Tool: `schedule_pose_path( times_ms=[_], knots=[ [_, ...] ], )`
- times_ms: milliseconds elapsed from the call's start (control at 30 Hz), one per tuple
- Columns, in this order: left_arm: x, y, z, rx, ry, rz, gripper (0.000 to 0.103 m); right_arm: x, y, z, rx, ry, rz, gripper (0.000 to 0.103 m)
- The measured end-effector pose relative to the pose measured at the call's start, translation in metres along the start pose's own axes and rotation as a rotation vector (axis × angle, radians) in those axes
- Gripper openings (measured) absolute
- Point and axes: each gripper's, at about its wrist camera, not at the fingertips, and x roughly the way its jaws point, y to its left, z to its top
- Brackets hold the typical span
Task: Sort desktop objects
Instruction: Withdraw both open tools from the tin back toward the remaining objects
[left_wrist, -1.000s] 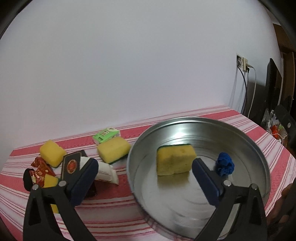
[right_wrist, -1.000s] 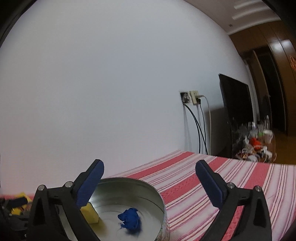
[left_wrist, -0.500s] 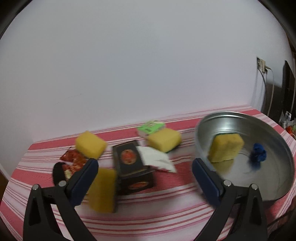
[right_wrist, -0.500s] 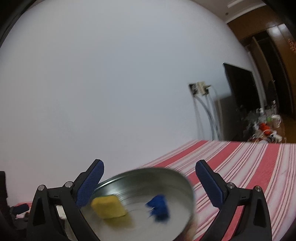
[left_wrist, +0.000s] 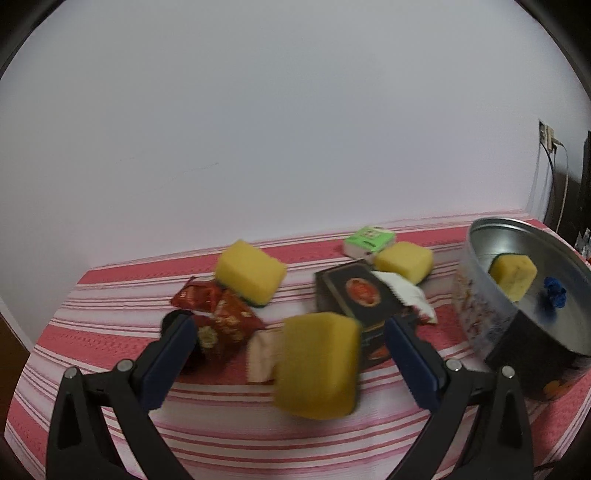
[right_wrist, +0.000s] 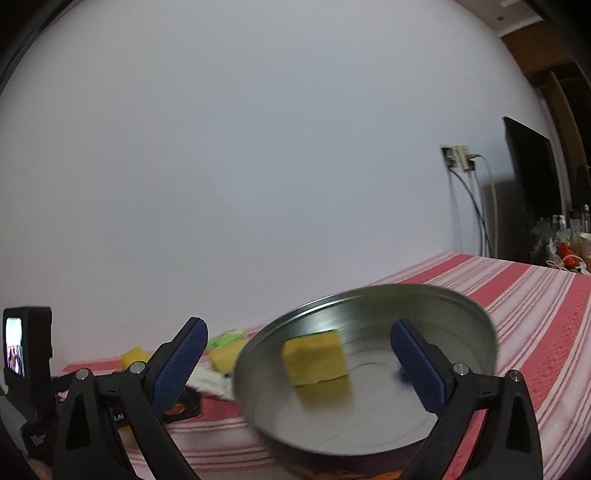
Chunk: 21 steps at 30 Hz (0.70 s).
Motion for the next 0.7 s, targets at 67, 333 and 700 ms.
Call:
schedule_pose_path(
  times_ms=[67,333,700],
  knots=[
    [0.002,0.013,-0.002,-0.009,0.003,0.003,0.102,0.000,0.011,-0.003,-0.025,0.006,0.011,0.101],
    [0.017,0.071,0.007,-0.118,0.031,0.057,0.102,0.009,0.047,-0.017,-0.048,0.105,0.093,0.101],
    [0.021,0.146,0.013,-0.253,0.018,0.228,0.102,0.044,0.102,-0.042,-0.016,0.375,0.250,0.101]
  ],
)
